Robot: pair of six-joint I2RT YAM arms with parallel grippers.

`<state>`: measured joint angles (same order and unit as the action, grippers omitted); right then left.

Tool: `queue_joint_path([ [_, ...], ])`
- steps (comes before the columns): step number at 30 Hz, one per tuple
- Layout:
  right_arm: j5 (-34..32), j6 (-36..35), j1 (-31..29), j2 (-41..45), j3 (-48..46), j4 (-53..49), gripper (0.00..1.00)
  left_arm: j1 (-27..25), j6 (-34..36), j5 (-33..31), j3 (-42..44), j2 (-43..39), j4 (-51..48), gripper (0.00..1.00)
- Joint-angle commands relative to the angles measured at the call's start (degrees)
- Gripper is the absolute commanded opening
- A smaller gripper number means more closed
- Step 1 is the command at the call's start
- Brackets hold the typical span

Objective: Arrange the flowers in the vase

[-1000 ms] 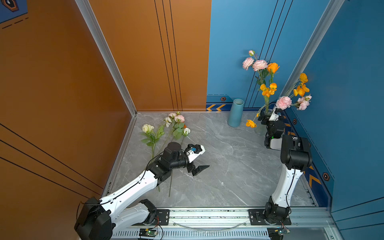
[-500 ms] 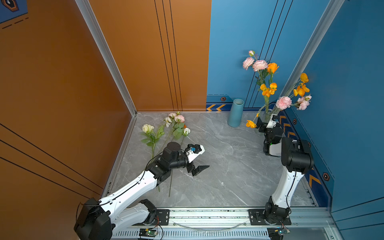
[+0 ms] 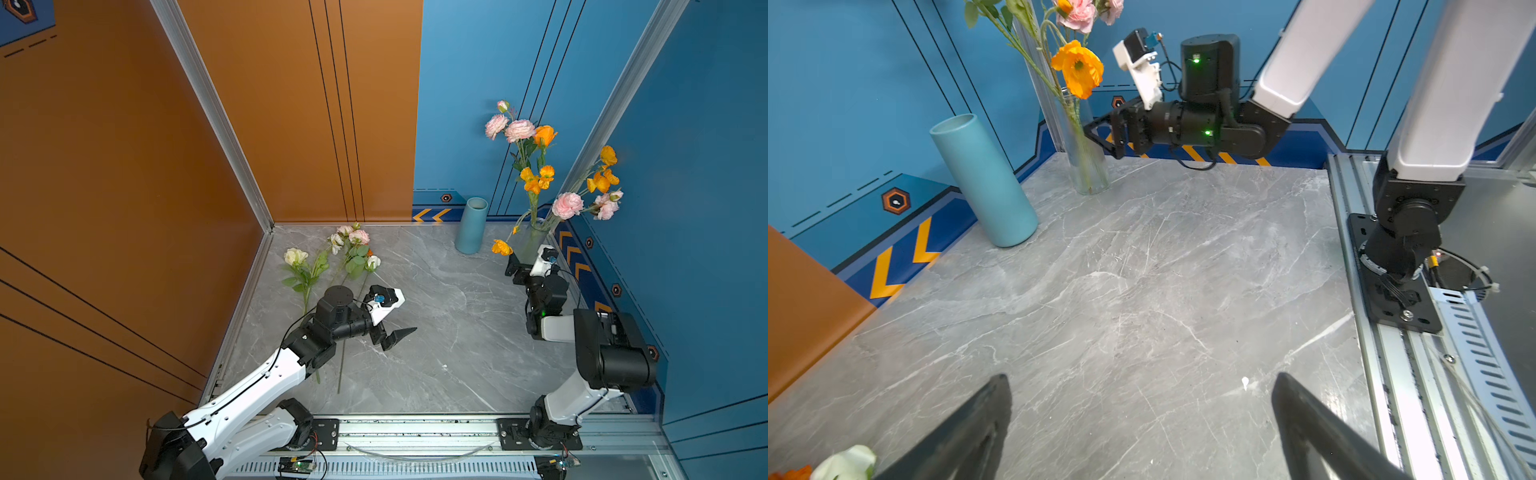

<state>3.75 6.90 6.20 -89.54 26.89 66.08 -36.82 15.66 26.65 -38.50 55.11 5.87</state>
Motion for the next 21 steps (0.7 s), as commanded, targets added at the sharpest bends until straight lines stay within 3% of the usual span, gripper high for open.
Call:
queue_joint_path([
  [1, -4.72, 3.18, -2.55, 13.97, -6.09, -12.73, 1.00, -0.62, 1.04, -6.48, 0.07, -1.20, 0.20, 0.98],
  [7, -11.61, 0.53, -13.70, 50.01, -8.38, -52.43, 1.00, -1.41, 2.02, -11.31, 0.75, -1.99, 0.12, 0.98],
  [12, -8.95, 7.76, -15.58, 70.00, -7.54, -75.99, 1.00, -2.42, 3.21, -12.47, 1.51, -2.35, 0.07, 0.98],
  [15, -4.77, 10.04, -16.82, 71.94, -8.69, -79.80, 1.00, -2.64, 3.65, -12.66, 1.96, -1.45, 0.16, 0.98],
  [18, -1.59, 9.61, -19.38, 67.93, -10.67, -75.36, 1.00, -2.09, 2.59, -12.96, 2.33, 1.08, 1.68, 0.98],
  [21, 0.51, 6.62, -21.84, 62.36, -10.31, -70.91, 1.00, 0.41, -5.38, -11.69, 2.73, 5.08, 9.23, 0.98],
])
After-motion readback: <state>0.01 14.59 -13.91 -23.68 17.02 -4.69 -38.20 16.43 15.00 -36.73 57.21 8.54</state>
